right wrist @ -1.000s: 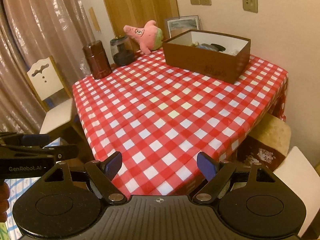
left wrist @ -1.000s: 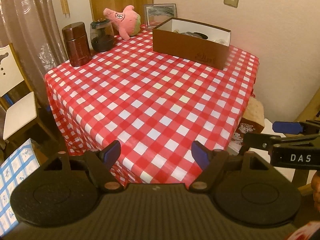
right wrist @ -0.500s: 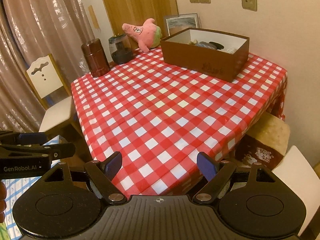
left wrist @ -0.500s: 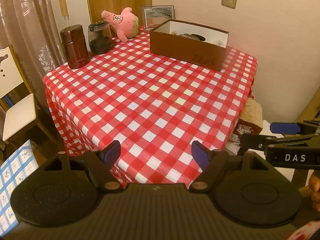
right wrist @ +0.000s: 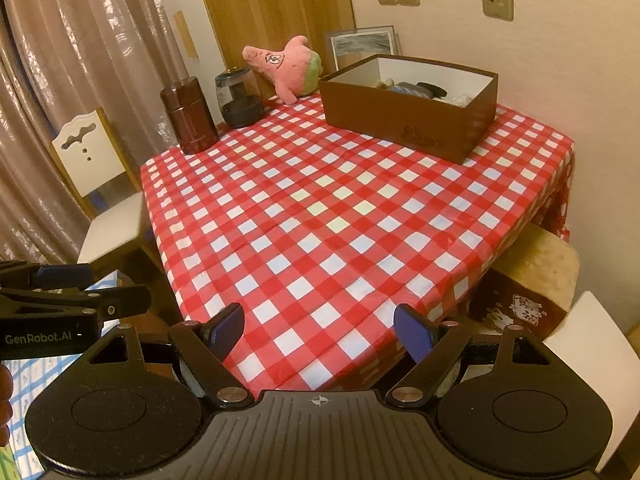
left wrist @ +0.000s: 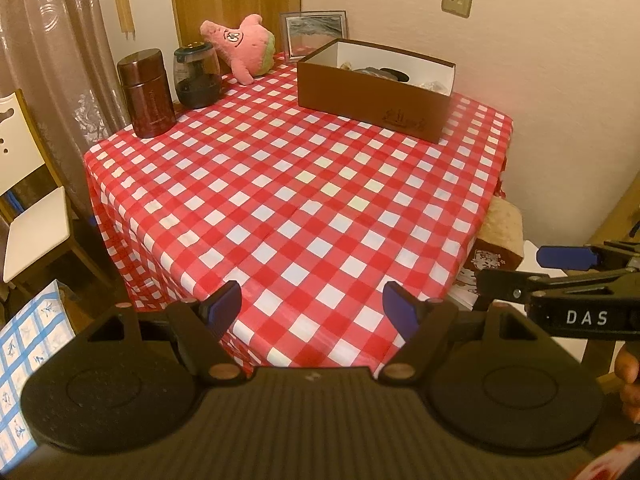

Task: Organize soft objects

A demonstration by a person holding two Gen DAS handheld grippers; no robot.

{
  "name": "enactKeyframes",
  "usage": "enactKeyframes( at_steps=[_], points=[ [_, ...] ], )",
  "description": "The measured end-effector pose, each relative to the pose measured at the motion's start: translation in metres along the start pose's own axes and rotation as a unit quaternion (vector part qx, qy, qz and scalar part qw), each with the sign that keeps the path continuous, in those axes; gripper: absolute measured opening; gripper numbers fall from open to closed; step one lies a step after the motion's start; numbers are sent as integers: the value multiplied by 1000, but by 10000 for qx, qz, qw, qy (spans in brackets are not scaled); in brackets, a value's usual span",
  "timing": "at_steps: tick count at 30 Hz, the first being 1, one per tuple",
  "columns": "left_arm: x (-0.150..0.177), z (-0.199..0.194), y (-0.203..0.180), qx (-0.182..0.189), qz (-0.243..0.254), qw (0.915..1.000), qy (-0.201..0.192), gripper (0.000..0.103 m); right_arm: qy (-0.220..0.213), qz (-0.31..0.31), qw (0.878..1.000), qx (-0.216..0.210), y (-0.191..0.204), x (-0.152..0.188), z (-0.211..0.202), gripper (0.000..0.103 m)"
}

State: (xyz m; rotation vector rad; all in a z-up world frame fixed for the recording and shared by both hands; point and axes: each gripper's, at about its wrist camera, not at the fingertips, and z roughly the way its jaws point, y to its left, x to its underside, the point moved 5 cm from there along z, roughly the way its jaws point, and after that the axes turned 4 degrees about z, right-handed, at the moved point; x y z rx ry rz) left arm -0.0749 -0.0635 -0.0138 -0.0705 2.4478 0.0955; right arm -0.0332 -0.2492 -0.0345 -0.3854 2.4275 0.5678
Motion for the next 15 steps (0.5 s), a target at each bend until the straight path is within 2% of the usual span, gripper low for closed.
enactKeyframes(
  at_steps=[15],
  points=[
    [-2, 2, 0, 8, -2, 10000, -15, 76, -7, -1, 10000, 6, 1, -1, 1, 81]
  ],
)
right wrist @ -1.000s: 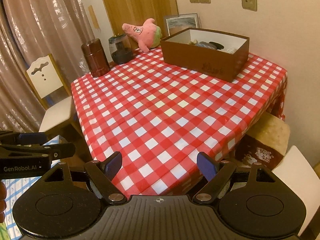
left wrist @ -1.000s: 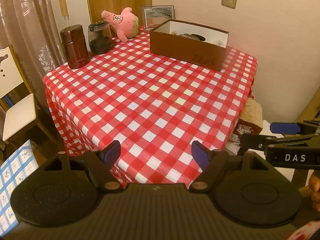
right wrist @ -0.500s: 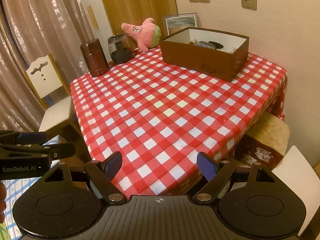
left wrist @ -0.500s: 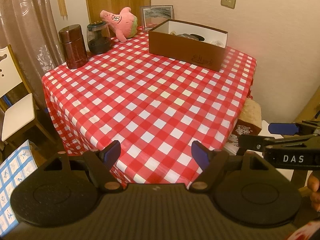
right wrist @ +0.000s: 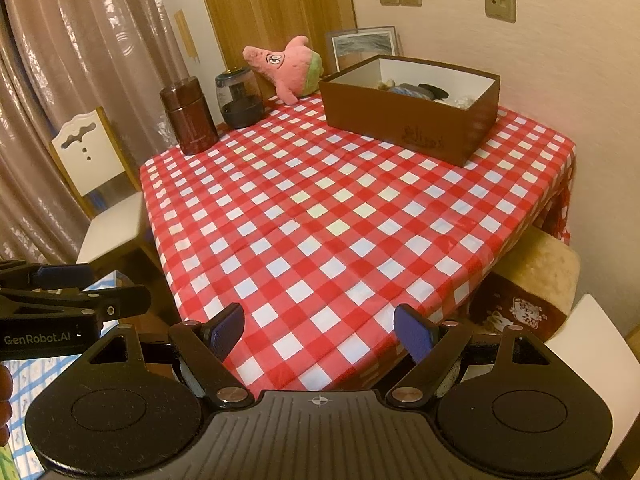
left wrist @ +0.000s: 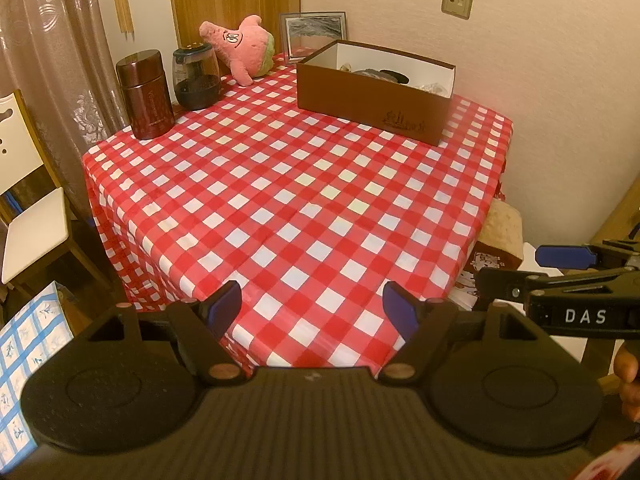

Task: Organize soft objects

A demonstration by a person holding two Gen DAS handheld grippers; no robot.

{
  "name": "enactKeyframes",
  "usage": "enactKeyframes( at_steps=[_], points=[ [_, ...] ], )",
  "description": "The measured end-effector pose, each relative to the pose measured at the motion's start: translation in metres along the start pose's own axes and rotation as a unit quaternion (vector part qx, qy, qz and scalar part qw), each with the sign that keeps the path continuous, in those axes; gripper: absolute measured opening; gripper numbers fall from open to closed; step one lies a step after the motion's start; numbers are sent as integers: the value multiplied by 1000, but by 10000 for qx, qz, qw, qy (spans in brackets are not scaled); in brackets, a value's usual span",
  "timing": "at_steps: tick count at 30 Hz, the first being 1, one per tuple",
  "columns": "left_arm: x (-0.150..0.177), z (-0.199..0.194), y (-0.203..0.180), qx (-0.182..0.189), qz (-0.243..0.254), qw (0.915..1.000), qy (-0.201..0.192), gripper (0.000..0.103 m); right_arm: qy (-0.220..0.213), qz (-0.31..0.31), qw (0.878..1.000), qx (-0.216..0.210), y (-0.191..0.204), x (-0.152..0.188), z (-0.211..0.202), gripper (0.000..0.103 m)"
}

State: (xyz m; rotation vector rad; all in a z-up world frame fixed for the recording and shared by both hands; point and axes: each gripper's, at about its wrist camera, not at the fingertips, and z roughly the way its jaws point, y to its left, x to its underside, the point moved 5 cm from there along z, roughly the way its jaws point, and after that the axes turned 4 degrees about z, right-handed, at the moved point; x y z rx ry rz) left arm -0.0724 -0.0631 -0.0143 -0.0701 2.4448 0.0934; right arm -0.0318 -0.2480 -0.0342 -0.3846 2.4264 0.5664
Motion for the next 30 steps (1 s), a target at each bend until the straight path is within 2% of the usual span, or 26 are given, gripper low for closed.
enactKeyframes(
  at_steps=[30],
  points=[
    [-1, 1, 1, 15, -1, 10000, -2, 76, -3, -4, 10000, 8, 1, 0, 0, 81]
  ],
)
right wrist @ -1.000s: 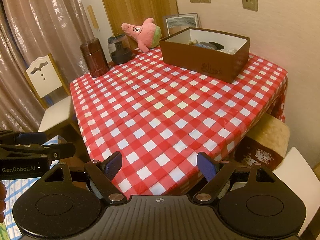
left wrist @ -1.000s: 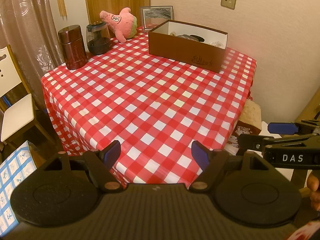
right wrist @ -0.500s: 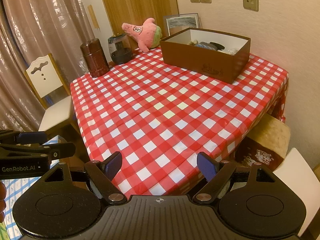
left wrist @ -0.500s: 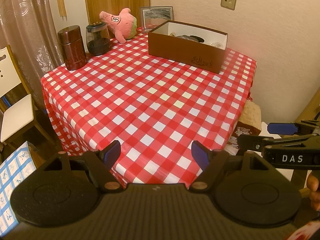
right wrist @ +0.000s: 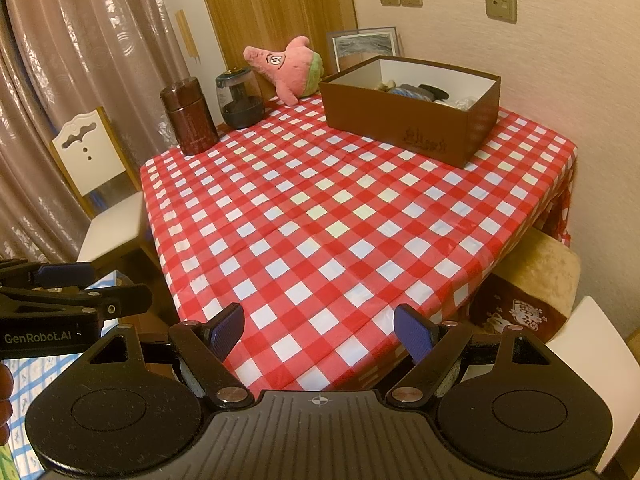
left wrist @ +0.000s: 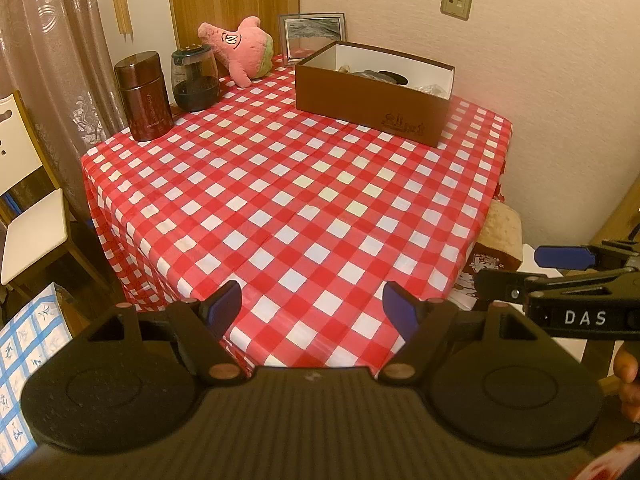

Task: Organize soft objects

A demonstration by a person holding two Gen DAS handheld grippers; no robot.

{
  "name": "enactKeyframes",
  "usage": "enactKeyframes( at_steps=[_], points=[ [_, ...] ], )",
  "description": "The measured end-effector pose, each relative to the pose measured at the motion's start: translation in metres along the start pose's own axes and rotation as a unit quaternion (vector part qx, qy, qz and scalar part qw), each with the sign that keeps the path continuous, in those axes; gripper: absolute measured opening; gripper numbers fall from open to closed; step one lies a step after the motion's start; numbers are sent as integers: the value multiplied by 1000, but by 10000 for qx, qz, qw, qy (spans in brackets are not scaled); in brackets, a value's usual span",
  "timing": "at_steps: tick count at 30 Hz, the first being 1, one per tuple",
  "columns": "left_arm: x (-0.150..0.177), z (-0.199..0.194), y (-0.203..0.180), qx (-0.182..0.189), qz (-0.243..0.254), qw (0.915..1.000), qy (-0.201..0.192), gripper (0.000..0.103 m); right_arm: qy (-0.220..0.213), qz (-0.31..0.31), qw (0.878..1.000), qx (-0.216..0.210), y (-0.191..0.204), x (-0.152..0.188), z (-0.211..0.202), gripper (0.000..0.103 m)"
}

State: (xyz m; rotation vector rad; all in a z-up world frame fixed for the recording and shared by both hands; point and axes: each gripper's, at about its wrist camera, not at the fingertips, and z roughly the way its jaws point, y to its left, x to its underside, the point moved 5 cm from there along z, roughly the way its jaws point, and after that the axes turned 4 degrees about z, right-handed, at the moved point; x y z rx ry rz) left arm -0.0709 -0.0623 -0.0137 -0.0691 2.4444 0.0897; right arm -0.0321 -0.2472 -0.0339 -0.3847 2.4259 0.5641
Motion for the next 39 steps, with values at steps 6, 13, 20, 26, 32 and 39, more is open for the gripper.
enactKeyframes(
  at_steps=[6, 13, 20, 26, 32, 39],
  points=[
    [0, 0, -1, -5, -1, 10000, -4, 76, 0, 2, 10000, -3, 1, 0, 0, 81],
    [0, 0, -1, -7, -3, 10000, -5, 76, -4, 4, 10000, 3, 1, 0, 0, 81],
    [0, 0, -1, -7, -5, 10000, -6, 76, -2, 1, 10000, 5, 0, 0, 0, 81],
    [-1, 1, -2, -1, 0, 10000, -10, 76, -7, 4, 10000, 9, 1, 0, 0, 81],
    [-2, 3, -3, 10, -4, 10000, -7, 76, -4, -2, 10000, 9, -2, -1, 1, 81],
    [-7, 5, -6, 27, 7, 10000, 0, 76, -3, -9, 10000, 5, -2, -1, 1, 81]
  ],
)
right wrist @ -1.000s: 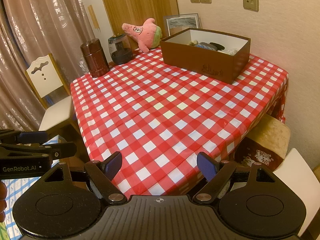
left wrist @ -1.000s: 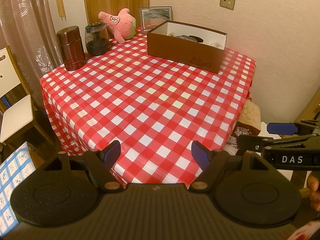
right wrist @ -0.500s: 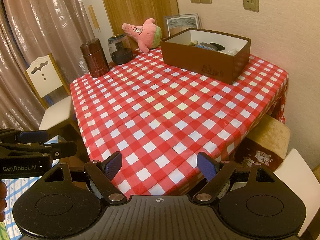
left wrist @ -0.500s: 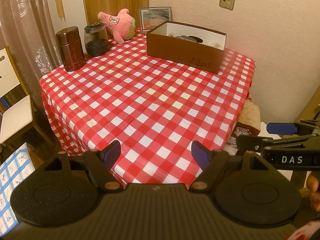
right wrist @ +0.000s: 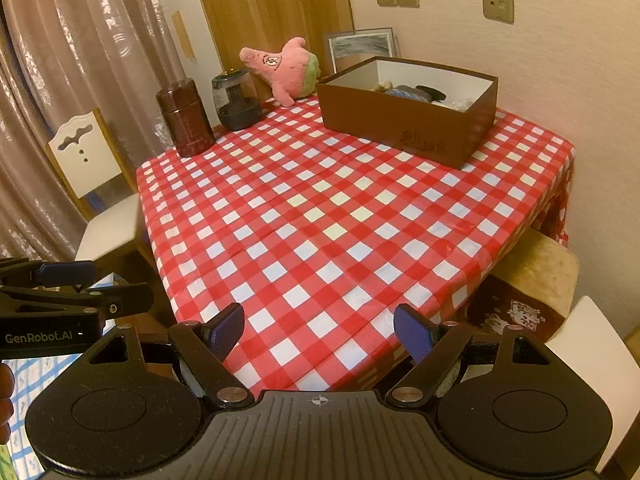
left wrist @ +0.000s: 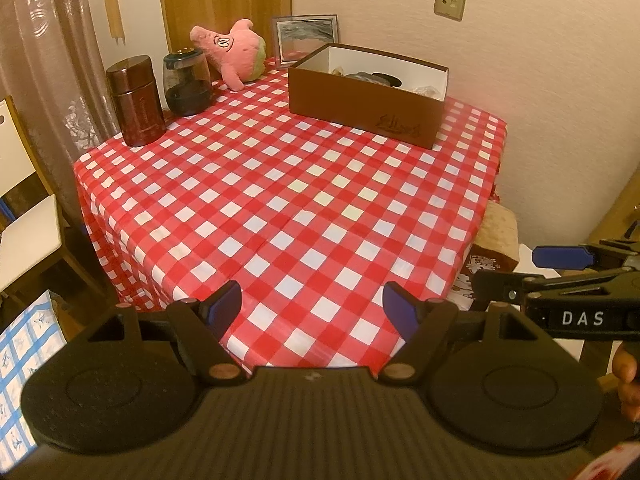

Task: Organize soft objects

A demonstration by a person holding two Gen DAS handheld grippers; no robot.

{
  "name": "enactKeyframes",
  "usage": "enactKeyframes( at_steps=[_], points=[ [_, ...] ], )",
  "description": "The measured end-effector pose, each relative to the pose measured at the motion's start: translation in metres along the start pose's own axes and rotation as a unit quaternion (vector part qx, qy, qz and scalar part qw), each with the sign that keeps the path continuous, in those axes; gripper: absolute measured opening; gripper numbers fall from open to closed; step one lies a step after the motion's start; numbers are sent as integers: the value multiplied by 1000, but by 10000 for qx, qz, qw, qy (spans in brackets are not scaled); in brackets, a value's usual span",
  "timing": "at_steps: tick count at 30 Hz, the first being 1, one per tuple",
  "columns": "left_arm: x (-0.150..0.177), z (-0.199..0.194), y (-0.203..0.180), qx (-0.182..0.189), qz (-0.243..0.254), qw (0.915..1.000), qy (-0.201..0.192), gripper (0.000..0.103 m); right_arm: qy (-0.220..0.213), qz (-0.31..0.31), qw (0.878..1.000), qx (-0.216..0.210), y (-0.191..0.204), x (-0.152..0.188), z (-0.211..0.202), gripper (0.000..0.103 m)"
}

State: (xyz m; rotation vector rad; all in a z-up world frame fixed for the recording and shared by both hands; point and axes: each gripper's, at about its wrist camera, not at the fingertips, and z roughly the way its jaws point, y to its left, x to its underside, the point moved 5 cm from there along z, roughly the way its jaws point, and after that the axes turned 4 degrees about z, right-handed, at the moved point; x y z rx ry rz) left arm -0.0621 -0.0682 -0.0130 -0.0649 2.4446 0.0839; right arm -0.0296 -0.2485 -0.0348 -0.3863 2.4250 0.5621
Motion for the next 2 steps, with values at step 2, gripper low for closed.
enactKeyframes(
  at_steps=[2],
  points=[
    [-2, 2, -1, 4, -26, 10000, 36, 76, 3, 5, 10000, 2, -1, -1, 0, 81]
  ],
)
